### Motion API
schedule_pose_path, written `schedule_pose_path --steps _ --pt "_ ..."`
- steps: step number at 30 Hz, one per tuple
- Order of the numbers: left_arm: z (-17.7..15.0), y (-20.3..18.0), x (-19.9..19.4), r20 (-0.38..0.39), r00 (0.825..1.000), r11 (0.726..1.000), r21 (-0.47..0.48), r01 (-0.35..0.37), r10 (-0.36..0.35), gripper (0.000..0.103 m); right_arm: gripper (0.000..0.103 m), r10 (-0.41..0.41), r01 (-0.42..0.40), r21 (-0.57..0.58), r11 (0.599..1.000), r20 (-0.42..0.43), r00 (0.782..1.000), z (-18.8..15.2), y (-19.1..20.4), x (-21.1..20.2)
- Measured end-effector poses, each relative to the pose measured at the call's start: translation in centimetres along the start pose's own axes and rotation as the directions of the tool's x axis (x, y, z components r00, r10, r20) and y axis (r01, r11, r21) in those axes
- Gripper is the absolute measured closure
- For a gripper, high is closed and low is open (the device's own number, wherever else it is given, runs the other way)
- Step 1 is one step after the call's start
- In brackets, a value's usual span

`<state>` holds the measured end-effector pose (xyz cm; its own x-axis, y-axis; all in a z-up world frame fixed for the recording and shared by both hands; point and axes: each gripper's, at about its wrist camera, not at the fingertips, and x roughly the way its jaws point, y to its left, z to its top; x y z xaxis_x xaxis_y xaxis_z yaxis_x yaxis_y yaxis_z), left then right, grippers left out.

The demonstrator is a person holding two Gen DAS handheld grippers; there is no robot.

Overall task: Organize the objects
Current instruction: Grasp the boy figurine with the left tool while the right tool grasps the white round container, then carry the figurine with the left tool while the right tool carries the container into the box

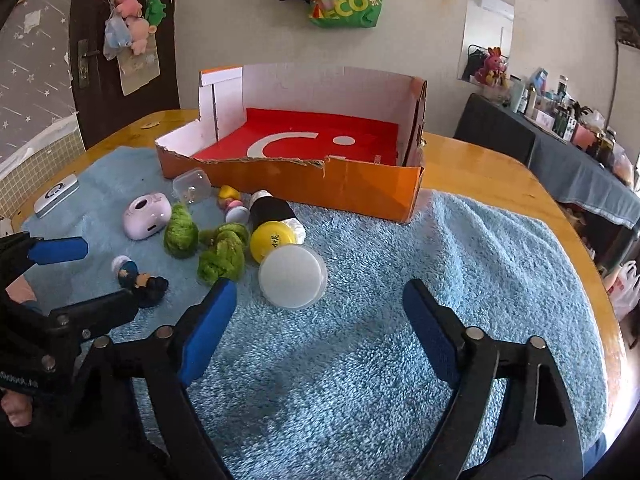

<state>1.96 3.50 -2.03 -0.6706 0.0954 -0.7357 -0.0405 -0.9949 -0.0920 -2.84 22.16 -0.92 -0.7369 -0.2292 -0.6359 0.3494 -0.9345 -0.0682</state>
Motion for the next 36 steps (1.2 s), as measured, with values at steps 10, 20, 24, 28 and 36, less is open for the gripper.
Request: schedule_pose_path --steps 10,20,24,28,36 --pt "-0.4 0.1 1.4 -0.028 1.0 0.998 -0.054 -0.012 0.011 0.009 0.027 0.033 -0.034 -0.033 0.999 -0.034 0.999 0.2 0.2 1.9" --pt "-0.2 0.3 1.7 -0.008 0.999 0.996 -0.08 -0.042 0.042 0.02 0.046 0.061 -0.062 -0.005 0.998 -0.067 0.996 0.2 -0.4 3.0" --pt "-0.1 0.4 1.5 0.001 0.999 0.995 -0.09 -0.038 0.038 0.032 0.058 0.078 -0.078 0.01 0.997 -0.079 0.994 0.4 -0.5 3.0" --pt "0.0 0.5 1.3 0.006 1.0 0.996 -0.088 -0.029 0.029 0.043 0.064 0.096 -0.093 0.034 0.995 -0.079 0.992 0.5 -0.8 2.9" --pt "0.0 0.8 1.1 0.004 1.0 0.997 -0.078 -0.003 0.003 0.048 0.065 0.097 -0.093 0.06 0.994 -0.064 0.993 0.7 -1.2 2.1"
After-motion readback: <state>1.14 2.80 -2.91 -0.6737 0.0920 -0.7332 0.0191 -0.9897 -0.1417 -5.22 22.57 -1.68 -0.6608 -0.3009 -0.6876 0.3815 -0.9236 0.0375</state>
